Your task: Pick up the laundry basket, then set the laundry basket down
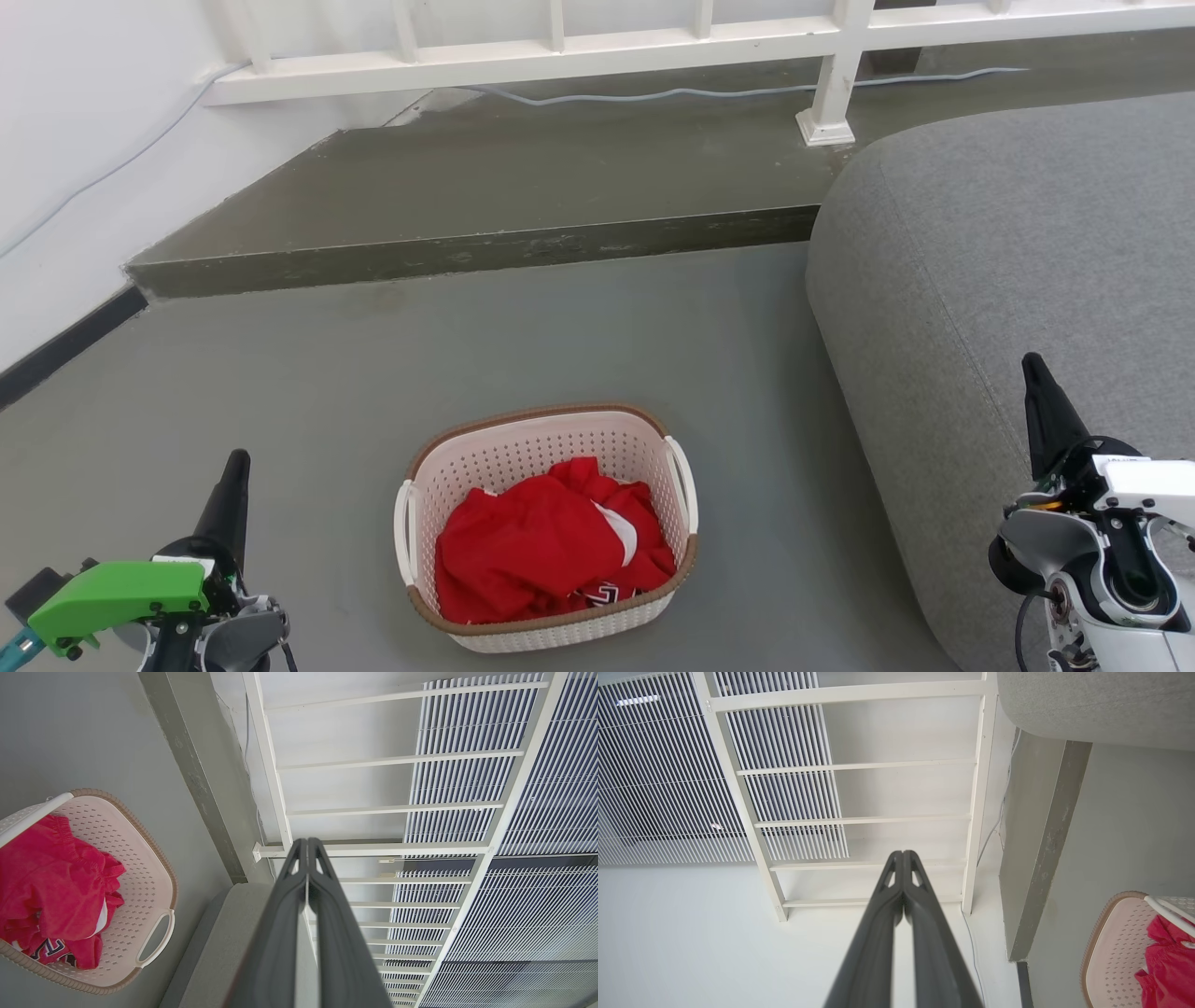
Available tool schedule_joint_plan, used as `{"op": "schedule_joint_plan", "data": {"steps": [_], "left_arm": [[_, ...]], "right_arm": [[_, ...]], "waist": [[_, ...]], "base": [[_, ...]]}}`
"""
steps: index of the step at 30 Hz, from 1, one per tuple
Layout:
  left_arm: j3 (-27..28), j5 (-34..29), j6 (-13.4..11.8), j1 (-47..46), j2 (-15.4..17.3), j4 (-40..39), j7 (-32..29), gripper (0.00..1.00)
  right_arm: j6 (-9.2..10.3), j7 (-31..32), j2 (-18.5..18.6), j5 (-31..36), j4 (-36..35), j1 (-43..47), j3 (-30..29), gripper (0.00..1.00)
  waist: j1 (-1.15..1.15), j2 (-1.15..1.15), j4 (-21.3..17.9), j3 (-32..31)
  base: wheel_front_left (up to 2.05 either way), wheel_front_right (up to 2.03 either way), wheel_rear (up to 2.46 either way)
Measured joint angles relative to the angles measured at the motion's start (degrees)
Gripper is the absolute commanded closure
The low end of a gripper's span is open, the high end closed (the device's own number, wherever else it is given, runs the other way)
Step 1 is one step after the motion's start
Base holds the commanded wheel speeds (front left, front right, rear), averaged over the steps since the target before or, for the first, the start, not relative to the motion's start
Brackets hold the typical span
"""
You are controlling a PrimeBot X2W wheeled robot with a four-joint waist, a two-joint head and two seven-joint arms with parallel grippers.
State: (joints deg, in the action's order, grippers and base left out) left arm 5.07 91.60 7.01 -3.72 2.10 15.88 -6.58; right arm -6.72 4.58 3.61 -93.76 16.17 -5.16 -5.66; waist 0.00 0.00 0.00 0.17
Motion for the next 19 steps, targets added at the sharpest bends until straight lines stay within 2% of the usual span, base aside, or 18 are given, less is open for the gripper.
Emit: {"op": "schedule_joint_plan", "data": {"steps": [19], "left_arm": [[-0.01,0.0,0.0,0.0,0.0,-0.02,0.0,1.0]], "right_arm": [[0.0,0.01,-0.02,0.0,-0.02,0.01,-0.08,1.0]], "waist": [[0.0,0.0,0.0,0.0]], "base": [[0.0,0.0,0.0]]}}
